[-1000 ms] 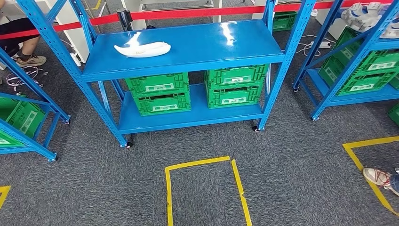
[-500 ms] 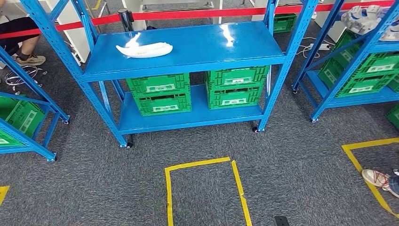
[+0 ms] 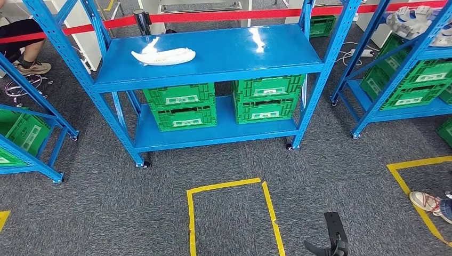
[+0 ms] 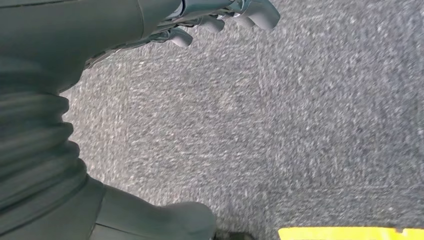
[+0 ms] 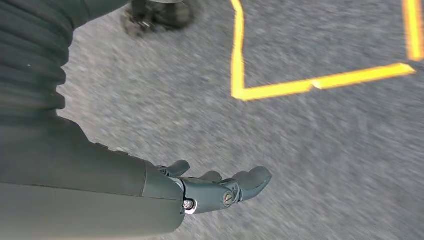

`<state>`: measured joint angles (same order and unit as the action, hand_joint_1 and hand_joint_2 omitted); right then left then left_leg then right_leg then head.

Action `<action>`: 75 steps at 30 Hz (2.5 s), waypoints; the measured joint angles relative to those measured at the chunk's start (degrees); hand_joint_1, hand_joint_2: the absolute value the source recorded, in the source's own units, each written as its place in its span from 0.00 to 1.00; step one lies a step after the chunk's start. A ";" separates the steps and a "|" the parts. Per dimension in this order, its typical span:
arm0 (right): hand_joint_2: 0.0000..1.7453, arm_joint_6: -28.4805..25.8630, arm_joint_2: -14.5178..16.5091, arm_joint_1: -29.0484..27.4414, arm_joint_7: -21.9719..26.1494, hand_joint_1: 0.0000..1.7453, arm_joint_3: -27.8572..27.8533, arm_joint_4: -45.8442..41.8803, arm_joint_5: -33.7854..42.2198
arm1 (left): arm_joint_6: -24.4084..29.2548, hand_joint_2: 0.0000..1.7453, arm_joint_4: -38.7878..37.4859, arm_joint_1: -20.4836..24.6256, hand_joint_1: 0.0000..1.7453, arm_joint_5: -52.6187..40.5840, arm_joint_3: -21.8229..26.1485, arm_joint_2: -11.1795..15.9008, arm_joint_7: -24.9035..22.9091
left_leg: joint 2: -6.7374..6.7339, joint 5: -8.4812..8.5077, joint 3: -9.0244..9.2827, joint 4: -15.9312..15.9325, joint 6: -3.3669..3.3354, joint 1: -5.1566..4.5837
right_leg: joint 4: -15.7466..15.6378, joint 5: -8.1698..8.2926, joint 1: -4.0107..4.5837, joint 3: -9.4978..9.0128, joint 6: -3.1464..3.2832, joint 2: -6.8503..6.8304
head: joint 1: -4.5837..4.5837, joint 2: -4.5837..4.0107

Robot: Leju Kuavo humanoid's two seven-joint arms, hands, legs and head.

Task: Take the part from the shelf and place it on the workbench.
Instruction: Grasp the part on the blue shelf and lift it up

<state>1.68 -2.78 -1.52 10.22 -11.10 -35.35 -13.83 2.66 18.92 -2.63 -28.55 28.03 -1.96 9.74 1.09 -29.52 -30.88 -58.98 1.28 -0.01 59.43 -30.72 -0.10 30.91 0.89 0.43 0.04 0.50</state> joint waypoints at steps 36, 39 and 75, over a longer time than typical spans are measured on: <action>0.00 -0.08 -2.99 5.51 -3.29 0.00 -14.19 15.56 -26.18 | 1.37 0.00 6.36 37.10 0.00 -27.37 -4.60 -1.20 22.78 | -0.12 0.12 0.15 -0.09 0.03 0.00 | -0.01 0.19 -0.01 -0.03 -0.03 0.23 | 0.00 0.00; 0.00 0.78 -2.80 5.33 -4.64 0.00 -14.85 16.60 -27.42 | 0.90 0.00 8.38 41.32 0.00 -26.49 -8.74 -1.35 22.17 | -0.13 0.13 0.15 -0.09 0.03 0.00 | -0.01 0.21 -0.01 -0.03 -0.05 0.25 | 0.00 0.00; 0.00 7.36 2.76 4.16 -10.01 0.00 -21.58 23.39 -38.82 | 7.73 0.00 13.60 72.69 0.00 -22.79 -41.85 1.31 1.25 | -0.81 0.36 1.42 1.66 -1.17 0.96 | 11.19 1.62 -1.48 10.12 -2.84 -0.18 | -0.54 0.00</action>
<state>9.04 -0.02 2.65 0.20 -32.68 -11.96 -52.65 10.39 32.53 70.06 -51.35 -13.82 -0.65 10.98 0.28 -29.16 -29.46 -57.32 0.11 0.94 70.62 -29.10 -1.58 41.03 -1.95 0.25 -0.50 0.50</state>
